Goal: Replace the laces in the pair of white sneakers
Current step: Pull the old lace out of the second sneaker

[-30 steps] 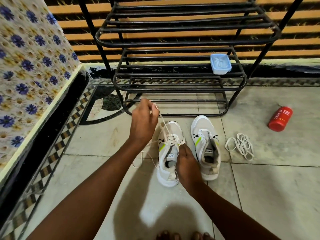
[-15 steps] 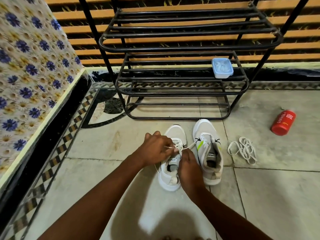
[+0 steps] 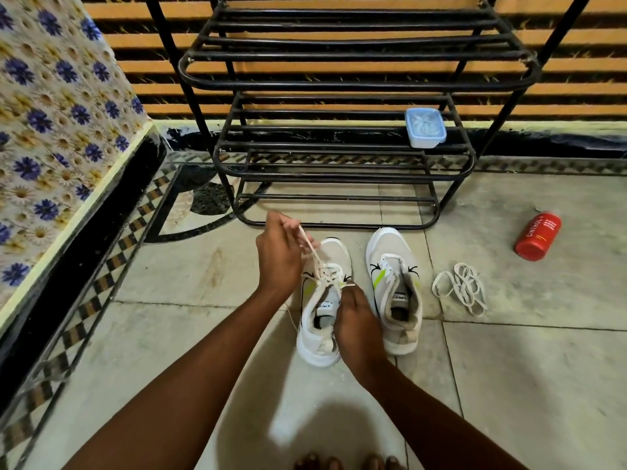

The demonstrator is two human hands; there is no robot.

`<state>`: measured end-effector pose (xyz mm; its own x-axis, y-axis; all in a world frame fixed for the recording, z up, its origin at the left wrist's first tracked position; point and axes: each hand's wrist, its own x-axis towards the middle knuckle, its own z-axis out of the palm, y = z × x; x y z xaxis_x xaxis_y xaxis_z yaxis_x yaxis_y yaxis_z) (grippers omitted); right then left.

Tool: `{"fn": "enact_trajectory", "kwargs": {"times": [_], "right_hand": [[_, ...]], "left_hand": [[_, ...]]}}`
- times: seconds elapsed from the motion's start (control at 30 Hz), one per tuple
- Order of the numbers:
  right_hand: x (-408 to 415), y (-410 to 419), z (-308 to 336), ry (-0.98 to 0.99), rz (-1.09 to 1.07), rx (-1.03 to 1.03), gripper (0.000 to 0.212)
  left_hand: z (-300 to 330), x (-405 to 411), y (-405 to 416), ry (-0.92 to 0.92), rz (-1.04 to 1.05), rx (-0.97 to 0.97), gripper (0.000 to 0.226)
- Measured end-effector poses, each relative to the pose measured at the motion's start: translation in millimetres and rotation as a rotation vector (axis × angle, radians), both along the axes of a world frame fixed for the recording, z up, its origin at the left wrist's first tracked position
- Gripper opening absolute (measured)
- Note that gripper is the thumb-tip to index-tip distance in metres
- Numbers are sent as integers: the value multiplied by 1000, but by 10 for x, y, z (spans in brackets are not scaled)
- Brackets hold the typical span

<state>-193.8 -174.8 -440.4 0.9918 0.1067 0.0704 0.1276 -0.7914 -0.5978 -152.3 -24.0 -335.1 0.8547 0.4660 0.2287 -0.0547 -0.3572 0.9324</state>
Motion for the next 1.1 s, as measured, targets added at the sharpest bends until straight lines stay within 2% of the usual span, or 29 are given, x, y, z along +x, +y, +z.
{"fn": "enact_trajectory", "kwargs": {"times": [0.03, 0.13, 0.23, 0.27, 0.33, 0.47, 0.53, 0.63, 0.77, 0.9, 0.97, 1.03, 1.1], "right_hand": [[1, 8, -29, 48, 20, 59, 48], [35, 13, -113, 146, 24, 117, 62], [-11, -2, -32, 55, 51, 58, 48], [-23, -12, 37, 29, 61, 52, 45], [-31, -16, 22, -22, 150, 6, 56], [-40, -32, 65, -88, 216, -28, 61], [-55, -32, 122, -88, 207, -82, 63], [-43, 0, 141, 28, 140, -61, 44], [19, 69, 54, 78, 111, -38, 64], [30, 37, 68, 31, 114, -129, 61], [41, 43, 77, -3, 107, -144, 55], [63, 38, 64, -48, 122, -133, 57], [119, 29, 62, -125, 178, -163, 62]], "left_hand": [[16, 32, 9, -31, 61, -92, 18], [-141, 142, 111, -32, 170, -154, 23], [-285, 140, 177, -20, 104, -272, 24], [-309, 124, 193, 2, 51, -238, 25], [-344, 59, 226, 103, -71, 30, 30], [-351, -103, 279, 350, -322, 811, 34], [-356, -138, 295, 391, -409, 916, 27], [-382, -153, 338, 351, -367, 783, 8], [-411, -211, 198, 320, -241, 797, 13], [-453, -185, 474, 401, 54, 363, 18], [-489, -166, 706, 501, 69, 386, 13], [-487, -199, 774, 635, -15, 497, 16], [-485, -263, 760, 695, -111, 514, 22]]}}
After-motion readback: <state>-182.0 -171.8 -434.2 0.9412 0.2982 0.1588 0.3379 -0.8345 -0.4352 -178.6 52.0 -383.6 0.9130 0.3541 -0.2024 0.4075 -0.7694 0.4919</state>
